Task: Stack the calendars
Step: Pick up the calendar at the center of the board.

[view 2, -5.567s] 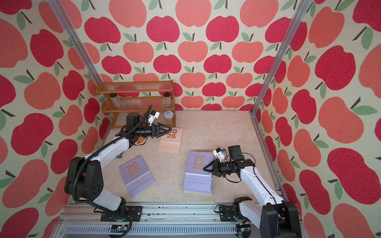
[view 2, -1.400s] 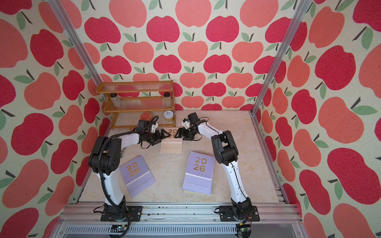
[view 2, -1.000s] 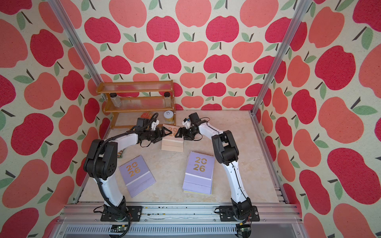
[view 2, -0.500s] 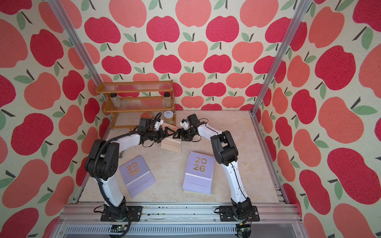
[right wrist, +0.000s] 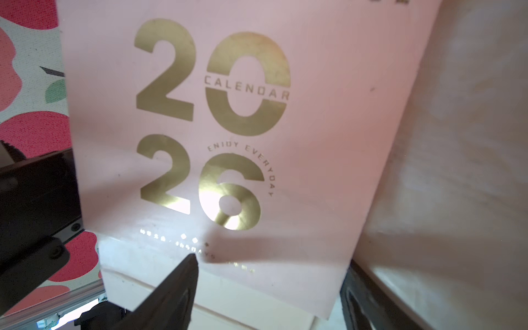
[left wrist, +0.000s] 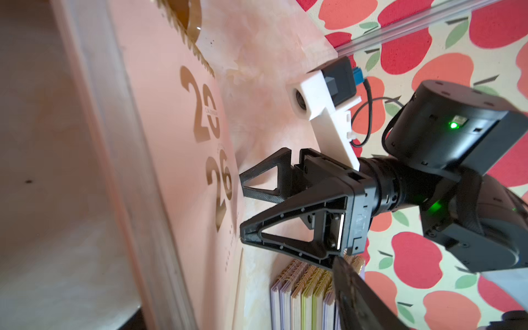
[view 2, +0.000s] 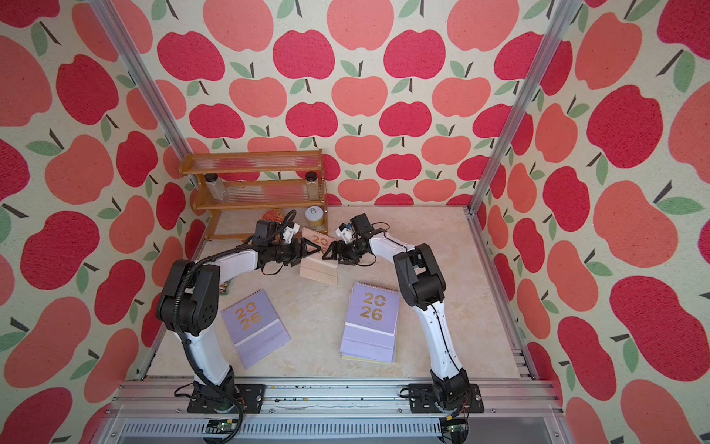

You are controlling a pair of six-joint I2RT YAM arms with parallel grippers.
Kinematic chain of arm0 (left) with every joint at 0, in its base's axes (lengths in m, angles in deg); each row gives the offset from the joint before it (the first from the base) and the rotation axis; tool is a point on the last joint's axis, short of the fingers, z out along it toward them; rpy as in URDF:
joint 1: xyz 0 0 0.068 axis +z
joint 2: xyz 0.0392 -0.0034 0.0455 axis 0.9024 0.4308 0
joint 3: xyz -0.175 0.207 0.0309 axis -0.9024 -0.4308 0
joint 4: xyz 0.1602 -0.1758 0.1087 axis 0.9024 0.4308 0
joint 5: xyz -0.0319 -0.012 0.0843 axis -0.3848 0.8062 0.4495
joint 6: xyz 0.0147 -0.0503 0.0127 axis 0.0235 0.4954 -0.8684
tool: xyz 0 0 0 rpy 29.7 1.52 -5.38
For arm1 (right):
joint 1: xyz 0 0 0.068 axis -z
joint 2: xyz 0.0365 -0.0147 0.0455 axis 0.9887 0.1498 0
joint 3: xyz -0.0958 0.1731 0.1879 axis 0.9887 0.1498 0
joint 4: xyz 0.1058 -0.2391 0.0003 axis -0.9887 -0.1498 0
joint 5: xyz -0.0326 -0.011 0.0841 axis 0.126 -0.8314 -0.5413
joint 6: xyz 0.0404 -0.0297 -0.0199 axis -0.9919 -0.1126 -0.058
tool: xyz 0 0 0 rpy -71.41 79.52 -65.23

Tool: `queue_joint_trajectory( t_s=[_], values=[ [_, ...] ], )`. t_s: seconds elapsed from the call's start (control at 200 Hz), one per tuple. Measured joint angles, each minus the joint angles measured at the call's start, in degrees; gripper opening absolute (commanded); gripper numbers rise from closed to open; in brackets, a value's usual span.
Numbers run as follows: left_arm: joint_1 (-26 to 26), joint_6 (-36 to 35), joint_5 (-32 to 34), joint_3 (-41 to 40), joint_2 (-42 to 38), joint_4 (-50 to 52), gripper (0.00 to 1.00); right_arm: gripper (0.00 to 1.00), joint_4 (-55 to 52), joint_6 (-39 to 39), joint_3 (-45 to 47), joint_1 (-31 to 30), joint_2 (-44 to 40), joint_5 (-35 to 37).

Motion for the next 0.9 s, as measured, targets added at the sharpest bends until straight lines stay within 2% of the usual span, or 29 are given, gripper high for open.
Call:
queue_joint_trajectory(
  t_s=[0.455, 0.575, 0.9],
  values=[
    [1.09, 0.0, 1.38, -0.83, 0.07, 1.66, 0.03, 0.78, 0.15, -0.02, 0.98, 0.48, -0.46, -1.09],
    [1.2, -0.07, 1.14, -1.14, 0.09, 2.16, 0.0, 0.78, 0.31, -0.02, 1.2, 0.5, -0.55, -1.11],
    [1.4, -1.05, -0.37, -1.27, -0.26, 3.23, 0.0, 0.78, 0.55, 0.13, 5.14, 0.9, -3.45, -0.31]
  ],
)
